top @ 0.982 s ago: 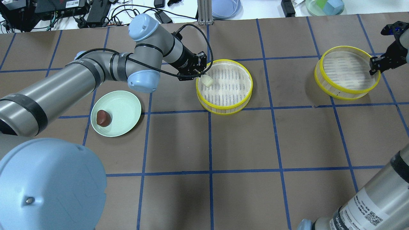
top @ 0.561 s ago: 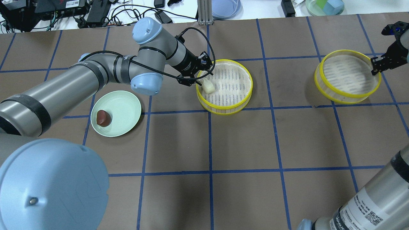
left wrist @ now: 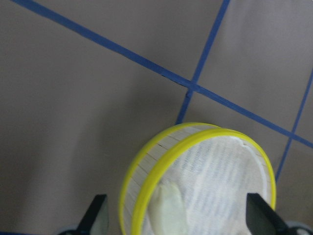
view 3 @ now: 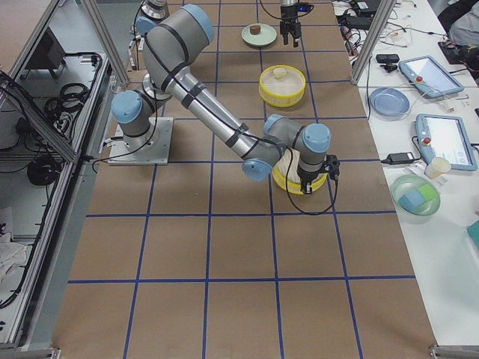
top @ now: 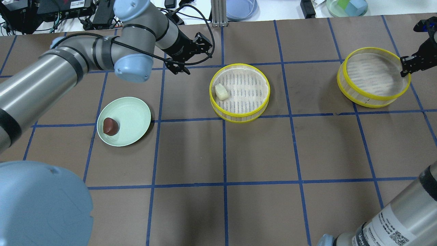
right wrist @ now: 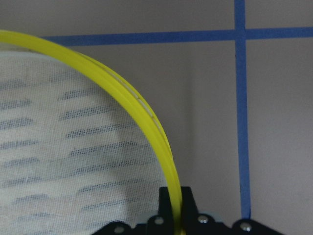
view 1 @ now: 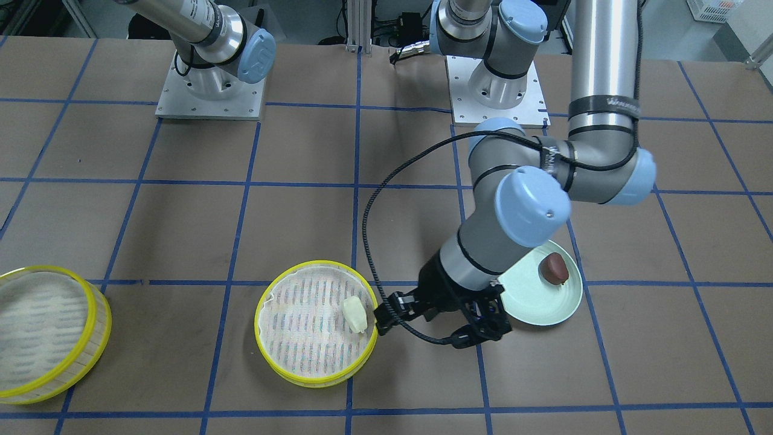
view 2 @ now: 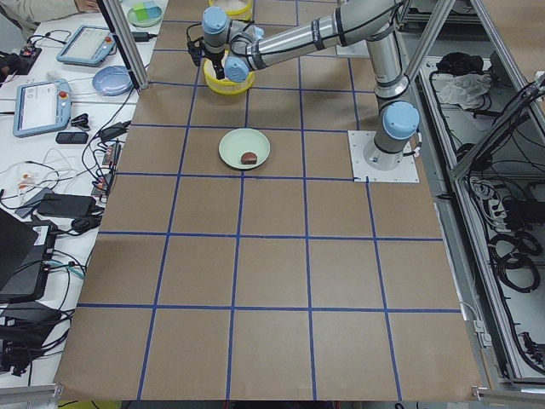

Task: Stack buns with steamer

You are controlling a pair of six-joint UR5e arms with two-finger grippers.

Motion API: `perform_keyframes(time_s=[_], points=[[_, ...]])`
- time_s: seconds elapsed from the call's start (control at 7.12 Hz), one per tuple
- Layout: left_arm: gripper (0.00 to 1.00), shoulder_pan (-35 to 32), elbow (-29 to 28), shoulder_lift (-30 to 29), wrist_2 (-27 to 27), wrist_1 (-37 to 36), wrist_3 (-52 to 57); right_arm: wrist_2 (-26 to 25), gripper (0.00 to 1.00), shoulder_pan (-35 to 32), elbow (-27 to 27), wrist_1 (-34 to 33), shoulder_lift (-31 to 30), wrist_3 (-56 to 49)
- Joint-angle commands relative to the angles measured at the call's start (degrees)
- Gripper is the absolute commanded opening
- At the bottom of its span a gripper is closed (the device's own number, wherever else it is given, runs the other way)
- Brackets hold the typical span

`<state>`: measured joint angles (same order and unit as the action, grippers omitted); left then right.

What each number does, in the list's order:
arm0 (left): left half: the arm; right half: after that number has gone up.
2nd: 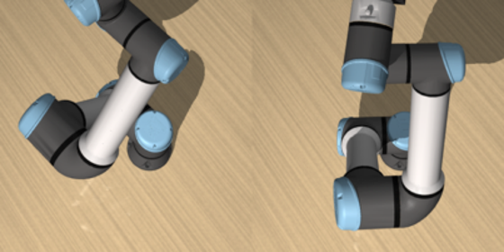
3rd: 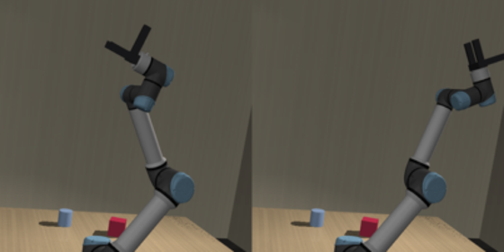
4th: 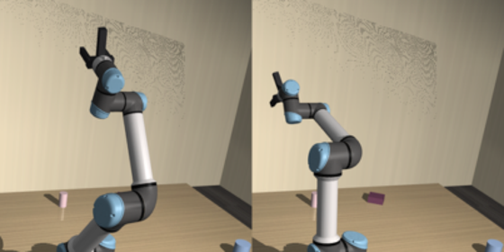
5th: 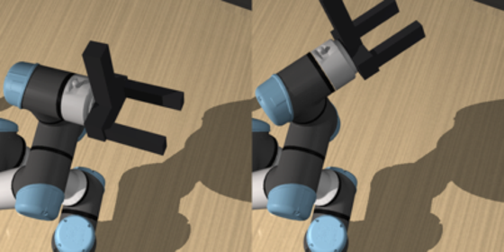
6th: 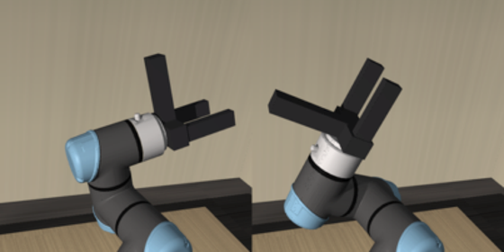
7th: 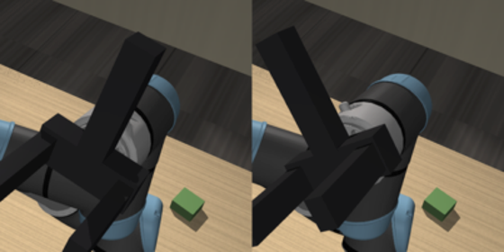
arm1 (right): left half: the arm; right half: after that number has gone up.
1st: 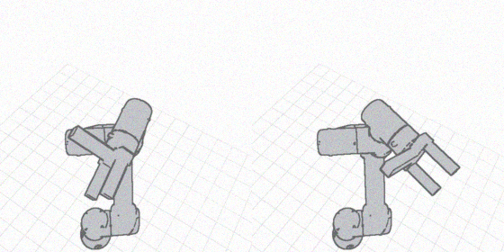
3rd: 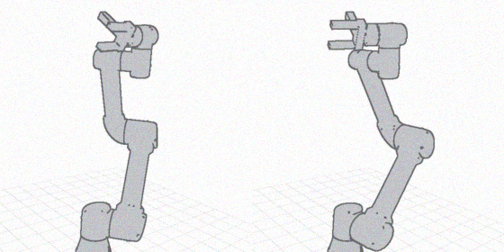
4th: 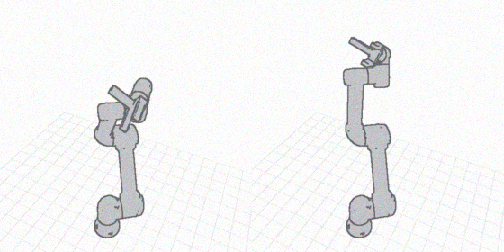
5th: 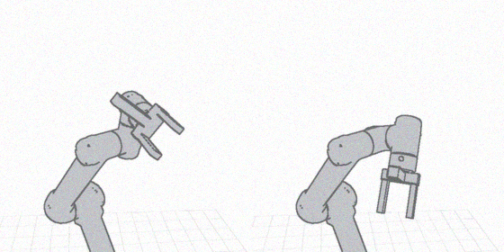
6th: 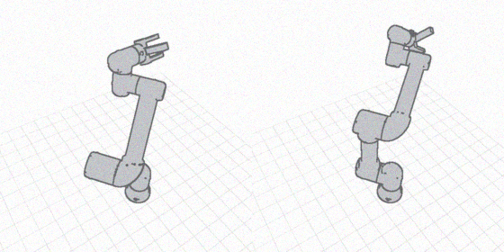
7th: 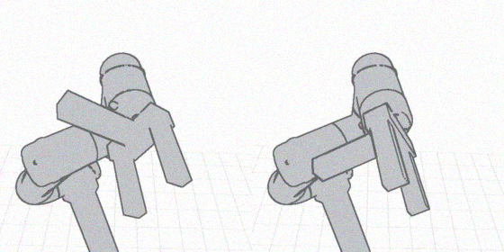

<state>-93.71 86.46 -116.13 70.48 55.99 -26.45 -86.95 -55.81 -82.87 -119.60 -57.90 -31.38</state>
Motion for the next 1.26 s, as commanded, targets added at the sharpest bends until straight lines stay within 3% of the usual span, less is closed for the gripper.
perform_keyframes(time_s=[0.0,0.28,0.56,0.98,1.12], points=[[1.00,7.02,-0.42,4.75,9.78,9.03,16.62,1.26,0.00,-1.40,-0.45,4.19,-5.18,3.33],[1.00,11.94,0.46,5.47,21.22,11.77,27.10,1.17,0.00,-9.28,-0.54,7.24,-10.44,10.41],[1.00,17.32,5.18,5.39,21.37,11.26,30.41,1.17,0.00,-19.81,-0.54,9.65,-13.98,17.63],[1.00,17.86,11.88,3.81,21.45,11.16,32.16,-0.41,0.00,-38.35,-0.54,9.04,-14.08,43.60],[1.00,17.86,11.97,3.80,21.80,11.77,32.42,-0.41,0.00,-40.76,-0.63,8.60,-12.42,47.95]])
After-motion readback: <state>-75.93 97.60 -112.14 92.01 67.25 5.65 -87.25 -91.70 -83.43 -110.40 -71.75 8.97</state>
